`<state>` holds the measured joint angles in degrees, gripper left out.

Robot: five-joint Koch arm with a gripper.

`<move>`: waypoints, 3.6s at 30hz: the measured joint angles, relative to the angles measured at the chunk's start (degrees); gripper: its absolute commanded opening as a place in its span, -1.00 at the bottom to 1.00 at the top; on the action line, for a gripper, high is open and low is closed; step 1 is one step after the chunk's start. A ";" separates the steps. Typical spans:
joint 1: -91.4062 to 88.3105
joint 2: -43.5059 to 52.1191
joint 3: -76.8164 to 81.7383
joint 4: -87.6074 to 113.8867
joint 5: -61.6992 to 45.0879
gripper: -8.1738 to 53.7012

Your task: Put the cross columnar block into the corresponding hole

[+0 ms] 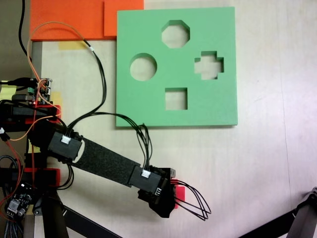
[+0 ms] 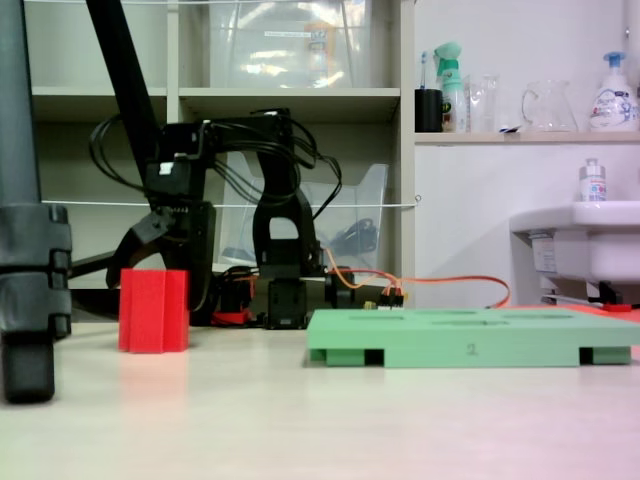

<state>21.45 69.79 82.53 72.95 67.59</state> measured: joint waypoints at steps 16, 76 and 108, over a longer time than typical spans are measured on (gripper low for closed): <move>-1.32 -2.81 -5.27 8.09 2.37 0.05; -55.37 -12.57 -39.11 -0.26 55.81 -0.11; -57.13 -19.60 -45.79 3.78 54.32 -0.10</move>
<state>-35.68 50.19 36.74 76.73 121.90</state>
